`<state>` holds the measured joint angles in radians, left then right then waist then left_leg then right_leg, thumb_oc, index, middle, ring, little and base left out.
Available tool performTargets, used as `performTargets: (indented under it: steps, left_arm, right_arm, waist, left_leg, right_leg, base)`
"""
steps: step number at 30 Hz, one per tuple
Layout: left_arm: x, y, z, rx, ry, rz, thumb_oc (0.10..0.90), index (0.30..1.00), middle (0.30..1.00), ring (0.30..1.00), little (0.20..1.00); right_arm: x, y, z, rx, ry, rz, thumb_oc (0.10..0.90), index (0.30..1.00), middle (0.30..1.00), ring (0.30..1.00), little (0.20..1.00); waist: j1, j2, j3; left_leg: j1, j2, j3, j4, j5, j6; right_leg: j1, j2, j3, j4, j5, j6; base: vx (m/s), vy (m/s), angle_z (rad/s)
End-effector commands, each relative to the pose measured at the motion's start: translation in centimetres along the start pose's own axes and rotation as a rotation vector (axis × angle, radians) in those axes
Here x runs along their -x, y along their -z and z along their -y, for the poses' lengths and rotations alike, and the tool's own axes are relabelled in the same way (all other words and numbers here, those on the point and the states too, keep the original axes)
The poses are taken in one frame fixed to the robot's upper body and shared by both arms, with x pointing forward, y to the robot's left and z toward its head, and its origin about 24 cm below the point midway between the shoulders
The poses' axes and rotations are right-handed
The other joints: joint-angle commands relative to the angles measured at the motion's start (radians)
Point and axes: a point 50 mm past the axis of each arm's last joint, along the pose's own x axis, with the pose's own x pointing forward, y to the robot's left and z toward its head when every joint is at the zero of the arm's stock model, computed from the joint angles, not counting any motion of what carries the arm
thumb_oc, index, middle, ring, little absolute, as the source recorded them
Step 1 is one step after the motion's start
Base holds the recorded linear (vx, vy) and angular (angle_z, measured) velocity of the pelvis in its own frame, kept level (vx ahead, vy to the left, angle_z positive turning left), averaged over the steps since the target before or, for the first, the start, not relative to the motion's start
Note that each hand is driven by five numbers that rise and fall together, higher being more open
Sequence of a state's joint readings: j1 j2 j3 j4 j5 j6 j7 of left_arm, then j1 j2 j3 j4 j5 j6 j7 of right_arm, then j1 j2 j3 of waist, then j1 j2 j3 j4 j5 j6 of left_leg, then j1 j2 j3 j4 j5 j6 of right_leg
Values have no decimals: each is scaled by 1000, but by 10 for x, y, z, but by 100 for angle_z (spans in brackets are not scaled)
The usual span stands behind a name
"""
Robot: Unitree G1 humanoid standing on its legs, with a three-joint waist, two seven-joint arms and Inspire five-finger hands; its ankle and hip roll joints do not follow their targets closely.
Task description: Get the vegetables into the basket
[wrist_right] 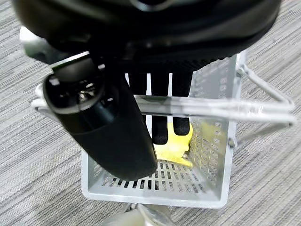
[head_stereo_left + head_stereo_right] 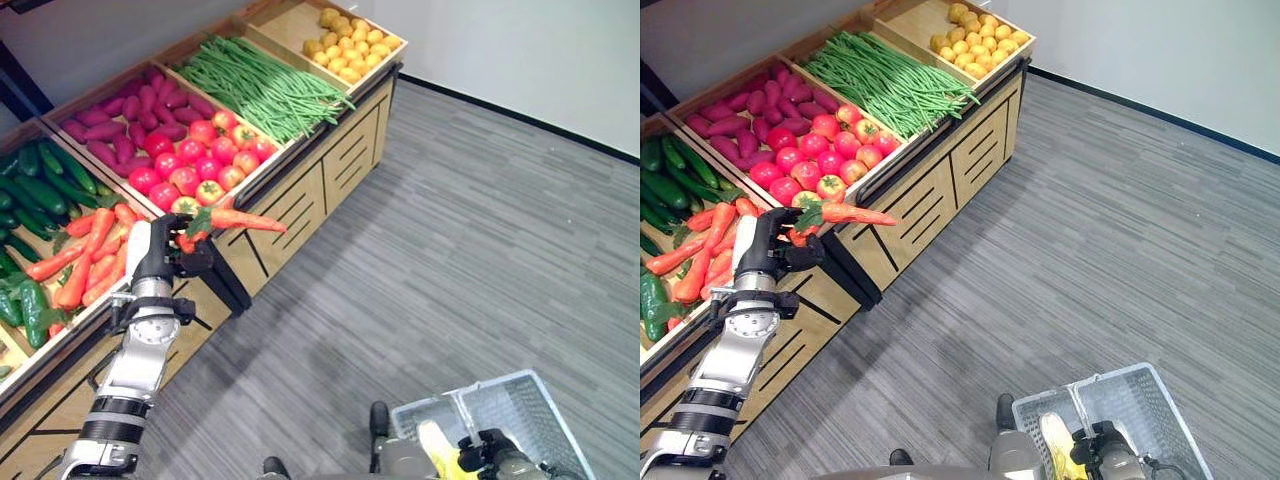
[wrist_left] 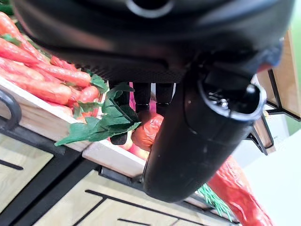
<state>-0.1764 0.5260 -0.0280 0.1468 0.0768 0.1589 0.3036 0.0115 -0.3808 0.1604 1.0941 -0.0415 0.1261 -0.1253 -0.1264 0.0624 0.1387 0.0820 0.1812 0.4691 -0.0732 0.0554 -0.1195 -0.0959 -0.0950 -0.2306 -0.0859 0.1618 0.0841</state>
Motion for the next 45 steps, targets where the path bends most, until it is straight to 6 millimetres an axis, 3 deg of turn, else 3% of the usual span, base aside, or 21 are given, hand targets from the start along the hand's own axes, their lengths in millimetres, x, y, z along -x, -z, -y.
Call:
performTargets:
  steps: [1, 3, 5, 6, 8, 11, 16, 21, 23, 24, 26, 27, 28, 31, 32, 34, 35, 36, 40, 41, 45]
  left_arm:
    - [-15, -54, -18, 47, -57, 264, 400, 300, 300, 300, 300]
    - [-16, -59, -14, 54, -48, 279, 400, 300, 300, 300, 300]
    - [-16, -55, -12, 54, -52, 264, 400, 300, 300, 300, 300]
    - [-14, -51, -13, 51, -62, 253, 400, 300, 300, 300, 300]
    - [-11, -47, -16, 43, -68, 245, 400, 300, 300, 300, 300]
    - [-8, -50, -24, 21, -81, 270, 400, 300, 300, 300, 300]
    - [-11, -50, -36, -13, -133, 271, 400, 300, 300, 300, 300]
    - [-10, -52, -39, -16, -148, 278, 400, 300, 300, 300, 300]
    - [-9, -50, -41, -21, -152, 272, 400, 300, 300, 300, 300]
    - [-6, -49, -45, -33, -164, 274, 400, 300, 300, 300, 300]
    - [-5, -48, -48, -38, -169, 275, 400, 300, 300, 300, 300]
    - [-2, -45, -52, -45, -180, 272, 400, 300, 300, 300, 300]
    - [1, -45, -54, -49, -179, 276, 400, 300, 300, 300, 300]
    - [4, -44, -54, -26, -174, 269, 400, 300, 300, 300, 300]
    - [4, -43, -54, -26, -174, 269, 400, 300, 300, 300, 300]
    - [7, -34, -59, -23, -192, 231, 400, 300, 300, 300, 300]
    - [7, -34, -60, -24, -192, 230, 400, 300, 300, 300, 300]
    - [9, -26, -63, -34, -202, 198, 400, 300, 300, 300, 300]
    - [11, -15, -64, -37, -204, 154, 400, 300, 300, 300, 300]
    - [12, -11, -61, -37, -194, 138, 400, 300, 300, 300, 300]
    - [11, 1, -47, -9, -152, 81, 400, 300, 300, 300, 300]
  right_arm:
    - [-1, -6, 4, -17, 13, 34, 400, 300, 300, 300, 300]
    - [-1, -6, 8, -17, 27, 33, 400, 300, 300, 300, 300]
    - [-2, -9, 12, 8, 36, 44, 400, 300, 300, 300, 300]
    - [-2, -8, 15, 23, 43, 40, 400, 300, 300, 300, 300]
    - [-2, -11, 14, 29, 39, 49, 400, 300, 300, 300, 300]
    - [-2, -17, 13, -65, 48, 59, 400, 300, 300, 300, 300]
    - [-1, -32, 1, -44, 10, 103, 400, 300, 300, 300, 300]
    - [-1, -35, 0, -48, 6, 112, 400, 300, 300, 300, 300]
    - [-1, -37, 1, -50, 8, 115, 400, 300, 300, 300, 300]
    - [-1, -43, 0, -49, 8, 134, 400, 300, 300, 300, 300]
    - [0, -47, -1, -50, 5, 144, 400, 300, 300, 300, 300]
    - [1, -54, -5, -60, -2, 167, 400, 300, 300, 300, 300]
    - [1, -56, -7, -58, -7, 175, 400, 300, 300, 300, 300]
    - [2, -60, -8, -60, -7, 192, 400, 300, 300, 300, 300]
    - [2, -60, -8, -59, -7, 192, 400, 300, 300, 300, 300]
    - [3, -64, -7, -50, -6, 206, 400, 300, 300, 300, 300]
    - [3, -63, -7, -49, -7, 206, 400, 300, 300, 300, 300]
    - [4, -68, -9, -34, -13, 221, 400, 300, 300, 300, 300]
    - [4, -67, -9, -14, -16, 228, 400, 300, 300, 300, 300]
    - [4, -64, -8, -5, -12, 222, 400, 300, 300, 300, 300]
    - [4, -59, -3, -1, 8, 216, 400, 300, 300, 300, 300]
  waist:
    - [4, -56, -27]
    - [16, -65, -9]
    - [40, -79, -9]
    - [57, -85, -5]
    - [58, -92, -6]
    - [52, -113, 9]
    - [69, -154, 30]
    - [61, -162, 55]
    - [60, -162, 65]
    - [59, -161, 72]
    - [62, -161, 74]
    - [75, -147, 78]
    - [81, -130, 79]
    - [109, -117, 69]
    - [110, -117, 70]
    - [152, -131, 45]
    - [154, -131, 45]
    - [181, -147, 23]
    - [180, -154, 18]
    - [171, -152, 22]
    - [148, -121, 20]
  left_leg:
    - [-104, 15, -88, 252, -31, -43]
    - [-153, -15, -184, 279, -21, -46]
    - [-192, -54, -307, 151, -35, -23]
    - [-227, -52, -382, 108, -7, -21]
    - [-217, -59, -387, 124, -33, -5]
    - [-209, -101, -322, 131, -66, 35]
    - [-185, -140, -255, 133, -104, 75]
    - [-183, -173, -219, 206, -163, 98]
    - [-181, -180, -191, 219, -176, 104]
    - [-170, -174, -148, 201, -171, 100]
    - [-163, -162, -121, 188, -162, 94]
    - [-155, -132, -87, 171, -141, 86]
    - [-153, -108, -76, 161, -130, 82]
    - [-177, -83, -48, 157, -103, 81]
    - [-175, -82, -46, 157, -103, 80]
    - [-191, -56, 10, 159, -80, 72]
    - [-189, -55, 12, 158, -80, 71]
    - [-185, -41, 27, 149, -87, 52]
    - [-176, -13, 41, 147, -59, 28]
    - [-184, -2, 61, 147, -23, 31]
    - [-176, 16, 12, 109, 26, 3]
  right_leg:
    - [2, -25, 38, 43, -90, 51]
    - [9, -26, 33, 20, -85, 47]
    - [2, -37, 68, 13, -87, 64]
    - [-1, -44, 100, 18, -86, 71]
    - [-8, -41, 133, 33, -94, 69]
    - [-45, -78, 176, 64, -76, 93]
    - [-103, -107, 235, 116, -53, 122]
    - [-128, -131, 266, 130, -22, 135]
    - [-145, -138, 273, 125, 20, 152]
    - [-169, -146, 246, 113, 74, 170]
    - [-182, -147, 216, 104, 94, 173]
    - [-189, -162, 121, 111, 80, 164]
    - [-169, -176, 96, 139, 48, 156]
    - [-93, -204, 86, 200, -16, 139]
    - [-92, -203, 87, 200, -16, 139]
    - [-26, -233, -1, 185, -19, 145]
    - [-24, -231, 0, 181, -16, 145]
    - [6, -228, -54, 133, -18, 163]
    - [-11, -196, -66, 123, -34, 154]
    - [-17, -190, -76, 123, -40, 136]
    - [-5, -143, -70, 111, -95, 108]
  base:
    - [38, -212, 13]
    - [23, -43, 5]
    - [159, 167, -20]
    - [177, 163, -32]
    - [152, 207, -77]
    - [41, 323, -112]
    - [4, 185, -40]
    - [-8, 126, -46]
    - [-52, 90, -32]
    - [-60, 28, -34]
    - [-80, 5, -88]
    - [-114, -2, -103]
    - [-132, 7, -93]
    - [-160, -14, -41]
    - [-159, -28, -3]
    - [-110, -69, -23]
    - [-28, -133, -81]
    - [39, -134, -114]
    - [21, -150, -121]
    - [-57, -88, -34]
    - [0, -154, 16]
